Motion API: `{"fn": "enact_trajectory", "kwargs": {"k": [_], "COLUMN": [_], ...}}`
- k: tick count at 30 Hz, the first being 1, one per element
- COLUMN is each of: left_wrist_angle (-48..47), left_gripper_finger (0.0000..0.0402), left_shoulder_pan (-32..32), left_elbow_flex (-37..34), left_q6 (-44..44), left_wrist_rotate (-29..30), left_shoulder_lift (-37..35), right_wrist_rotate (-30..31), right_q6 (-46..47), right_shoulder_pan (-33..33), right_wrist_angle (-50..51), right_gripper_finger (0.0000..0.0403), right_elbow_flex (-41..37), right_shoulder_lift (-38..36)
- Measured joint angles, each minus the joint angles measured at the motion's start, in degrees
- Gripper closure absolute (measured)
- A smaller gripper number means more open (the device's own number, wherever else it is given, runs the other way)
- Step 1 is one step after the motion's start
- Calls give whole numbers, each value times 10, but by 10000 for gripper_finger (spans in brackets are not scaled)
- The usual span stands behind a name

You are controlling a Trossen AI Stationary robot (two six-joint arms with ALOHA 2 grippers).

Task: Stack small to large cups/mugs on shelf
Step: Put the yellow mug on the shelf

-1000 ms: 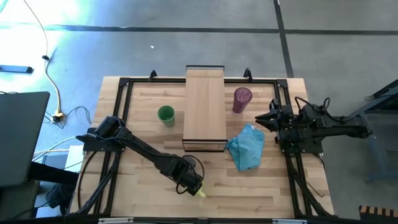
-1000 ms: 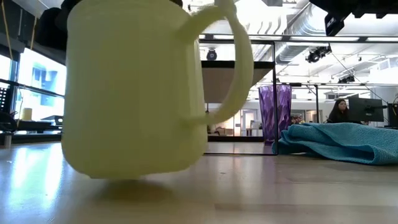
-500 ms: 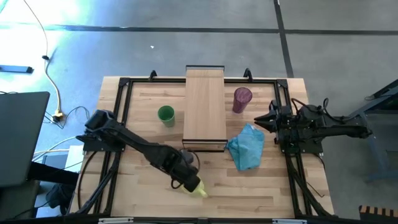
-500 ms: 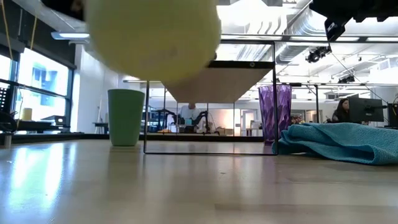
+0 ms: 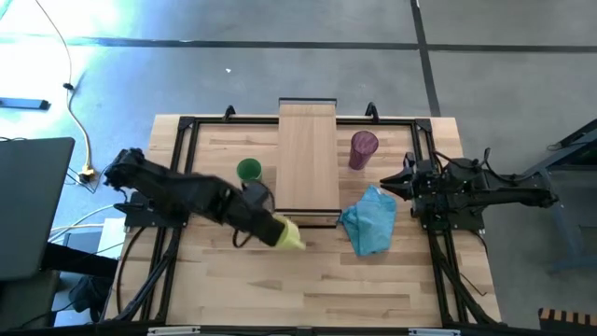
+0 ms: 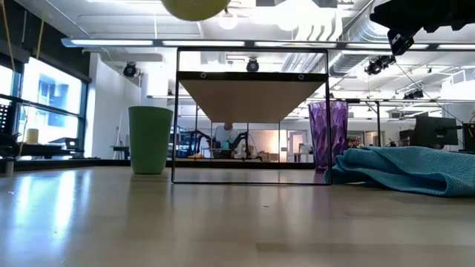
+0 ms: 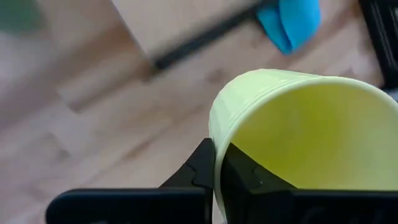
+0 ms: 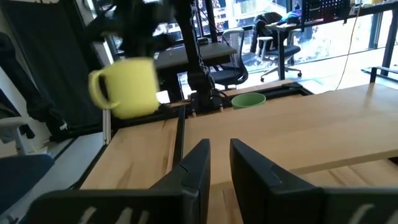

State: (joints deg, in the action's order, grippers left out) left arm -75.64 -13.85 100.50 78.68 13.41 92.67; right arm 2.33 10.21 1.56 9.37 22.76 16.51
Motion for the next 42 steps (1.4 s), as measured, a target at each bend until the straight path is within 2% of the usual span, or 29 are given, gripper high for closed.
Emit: {"fn": "enact_trajectory", "kwargs": {"k": [5,12,16,29,36,42], "left_wrist_angle": [-87,-98,-97,-8,50,79], "left_gripper_finger": [401,402,401,401,401,401], "left_shoulder_pan": [65,183,247,431,492,516], "left_elbow_flex": [98,172,176,177,177,177], "left_q6": [-53,-130,-166,-280,-329,-351], "left_wrist_rotate": [39,46,44,-49,-91,-113], "left_shoulder_lift": [5,4,5,35,73,102], "right_wrist_rotate": [0,0,0,0,7,30], "right_q6": [-1,11,31,94,134,129], "right_shoulder_pan": [0,0,0,0,0,0], "right_wrist_angle": [3,13,24,67,71,72], "right_gripper_finger": [350,350,350,350,350,350], "right_elbow_flex": [0,0,0,0,0,0], "right_shoulder_lift": [0,0,0,0,0,0]}}
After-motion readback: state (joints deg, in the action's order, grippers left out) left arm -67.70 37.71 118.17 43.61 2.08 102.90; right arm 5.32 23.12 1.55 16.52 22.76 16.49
